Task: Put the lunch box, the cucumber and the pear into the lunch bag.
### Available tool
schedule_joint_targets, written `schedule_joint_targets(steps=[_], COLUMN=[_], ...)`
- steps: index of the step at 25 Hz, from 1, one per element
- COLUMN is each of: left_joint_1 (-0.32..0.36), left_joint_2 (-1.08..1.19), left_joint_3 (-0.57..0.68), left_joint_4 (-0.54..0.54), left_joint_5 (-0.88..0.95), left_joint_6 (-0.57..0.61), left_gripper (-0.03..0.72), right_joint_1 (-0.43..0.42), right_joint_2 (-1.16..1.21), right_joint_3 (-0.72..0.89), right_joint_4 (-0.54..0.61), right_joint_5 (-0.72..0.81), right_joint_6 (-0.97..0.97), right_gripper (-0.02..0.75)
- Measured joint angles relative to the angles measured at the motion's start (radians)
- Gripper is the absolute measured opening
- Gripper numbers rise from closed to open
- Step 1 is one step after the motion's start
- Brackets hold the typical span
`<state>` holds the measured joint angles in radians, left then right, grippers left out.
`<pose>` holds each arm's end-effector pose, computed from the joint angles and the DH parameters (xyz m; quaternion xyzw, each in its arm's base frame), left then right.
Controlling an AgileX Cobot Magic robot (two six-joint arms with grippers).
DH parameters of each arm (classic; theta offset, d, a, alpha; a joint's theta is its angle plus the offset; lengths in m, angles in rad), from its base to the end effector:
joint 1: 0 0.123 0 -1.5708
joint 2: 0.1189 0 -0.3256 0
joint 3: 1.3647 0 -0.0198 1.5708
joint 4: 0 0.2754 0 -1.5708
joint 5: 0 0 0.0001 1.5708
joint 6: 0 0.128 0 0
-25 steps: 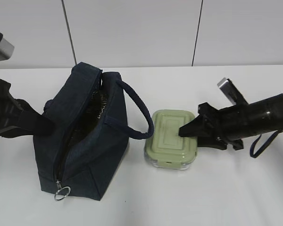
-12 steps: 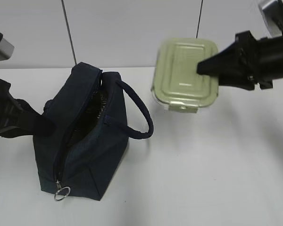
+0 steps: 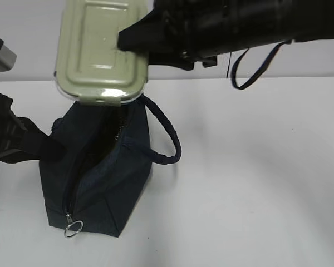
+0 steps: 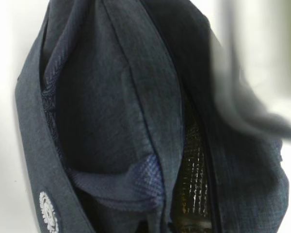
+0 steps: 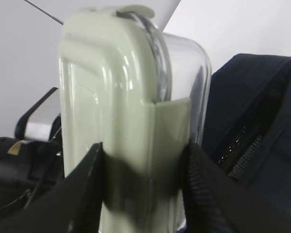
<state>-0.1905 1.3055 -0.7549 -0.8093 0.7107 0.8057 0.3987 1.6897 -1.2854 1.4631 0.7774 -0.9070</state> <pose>0.2523 -0.1103 0.2448 0.2180 0.9073 -0.2412 0.2667 0.3599 0.2485 0.3348 -0.1595 0.7883 0.5053 0.3126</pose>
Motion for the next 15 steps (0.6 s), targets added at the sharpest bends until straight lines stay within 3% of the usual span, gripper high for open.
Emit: schedule_joint_targets(steps=[3, 6, 13, 15], left_joint_1=[0.000, 0.000, 0.000, 0.000], left_joint_2=[0.000, 0.000, 0.000, 0.000], left_joint_3=[0.000, 0.000, 0.000, 0.000], left_joint_4=[0.000, 0.003, 0.004, 0.004], left_joint_5=[0.000, 0.000, -0.003, -0.005], left_joint_6=[0.000, 0.000, 0.000, 0.000], left_gripper=[-0.016, -0.016, -0.016, -0.016], right_joint_1=[0.025, 0.029, 0.032, 0.038], right_joint_2=[0.079, 0.131, 0.142, 0.144], right_joint_3=[-0.015, -0.015, -0.019, -0.019], right_joint_4=[0.022, -0.035, -0.532, -0.627], right_joint_5=[-0.020, -0.041, -0.049, -0.045], right_joint_6=[-0.008, 0.004, 0.370, 0.459], right_gripper=[0.324, 0.324, 0.323, 0.323])
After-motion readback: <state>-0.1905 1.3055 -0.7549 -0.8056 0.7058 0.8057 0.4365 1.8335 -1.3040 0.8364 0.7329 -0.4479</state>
